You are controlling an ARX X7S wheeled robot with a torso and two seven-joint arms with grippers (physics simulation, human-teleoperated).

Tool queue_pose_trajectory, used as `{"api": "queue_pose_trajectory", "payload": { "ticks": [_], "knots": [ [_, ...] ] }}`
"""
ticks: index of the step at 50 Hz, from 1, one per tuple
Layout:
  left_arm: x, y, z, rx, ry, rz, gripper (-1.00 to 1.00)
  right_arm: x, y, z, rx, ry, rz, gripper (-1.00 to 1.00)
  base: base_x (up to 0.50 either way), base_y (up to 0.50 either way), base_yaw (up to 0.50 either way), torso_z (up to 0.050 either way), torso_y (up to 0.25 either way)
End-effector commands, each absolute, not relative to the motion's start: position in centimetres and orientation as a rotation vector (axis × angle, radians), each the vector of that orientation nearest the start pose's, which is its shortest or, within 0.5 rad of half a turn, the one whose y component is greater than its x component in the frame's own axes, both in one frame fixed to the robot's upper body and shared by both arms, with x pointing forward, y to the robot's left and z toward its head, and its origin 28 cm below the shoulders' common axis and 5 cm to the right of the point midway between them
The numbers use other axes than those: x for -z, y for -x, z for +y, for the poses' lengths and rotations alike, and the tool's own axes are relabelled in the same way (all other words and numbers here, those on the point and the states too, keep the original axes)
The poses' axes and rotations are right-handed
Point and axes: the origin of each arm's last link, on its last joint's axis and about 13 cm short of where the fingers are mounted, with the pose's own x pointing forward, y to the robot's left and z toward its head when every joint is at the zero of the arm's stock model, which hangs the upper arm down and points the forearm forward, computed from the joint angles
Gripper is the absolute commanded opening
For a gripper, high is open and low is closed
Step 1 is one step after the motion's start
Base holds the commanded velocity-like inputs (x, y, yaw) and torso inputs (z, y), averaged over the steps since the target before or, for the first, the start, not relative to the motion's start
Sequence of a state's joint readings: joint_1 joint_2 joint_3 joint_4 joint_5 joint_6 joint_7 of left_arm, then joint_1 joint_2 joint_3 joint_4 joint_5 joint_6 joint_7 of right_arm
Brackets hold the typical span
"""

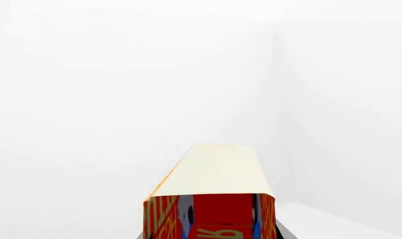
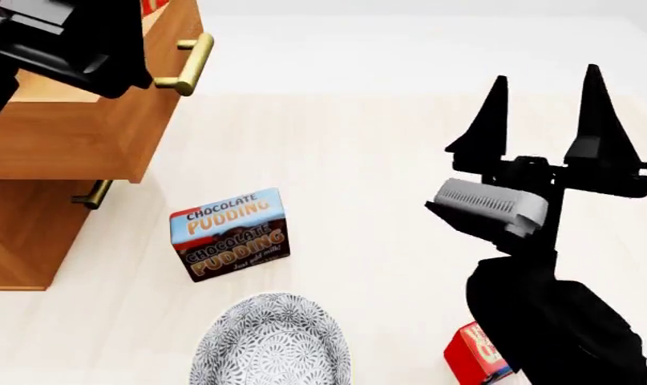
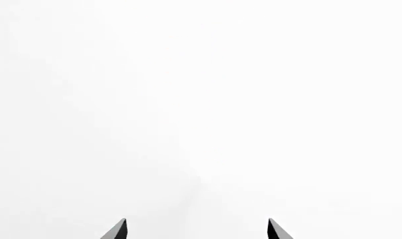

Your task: Put the butter at the front in the top drawer of the cabinet and close it.

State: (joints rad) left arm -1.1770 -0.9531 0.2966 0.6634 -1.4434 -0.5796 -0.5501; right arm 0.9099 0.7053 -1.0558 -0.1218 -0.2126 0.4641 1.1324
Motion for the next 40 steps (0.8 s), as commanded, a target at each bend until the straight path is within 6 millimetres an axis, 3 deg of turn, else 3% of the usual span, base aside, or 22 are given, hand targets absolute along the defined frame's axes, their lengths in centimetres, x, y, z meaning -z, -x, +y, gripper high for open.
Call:
{"api": "queue_pose_trajectory", "payload": {
  "ticks": [1, 11, 40],
  "knots": [
    [-34.7, -18.0, 26.5, 0.196, -0.128, -0.670, -1.00, -18.3, -31.2, -14.2, 0.572, 0.790, -0.744, 1.00, 0.00, 0.00, 0.00, 0.000, 0.000],
    [-34.6, -18.4, 27.4, 0.108, -0.147, -0.670, -1.00, -18.1, -31.3, -14.2, 0.552, 0.749, -0.704, 1.00, 0.00, 0.00, 0.00, 0.000, 0.001],
    [-34.9, -21.8, 29.5, -0.025, -0.162, -0.609, -1.00, -17.9, -31.3, -14.3, 0.542, 0.723, -0.675, 1.00, 0.00, 0.00, 0.00, 0.001, 0.001]
  ]
}}
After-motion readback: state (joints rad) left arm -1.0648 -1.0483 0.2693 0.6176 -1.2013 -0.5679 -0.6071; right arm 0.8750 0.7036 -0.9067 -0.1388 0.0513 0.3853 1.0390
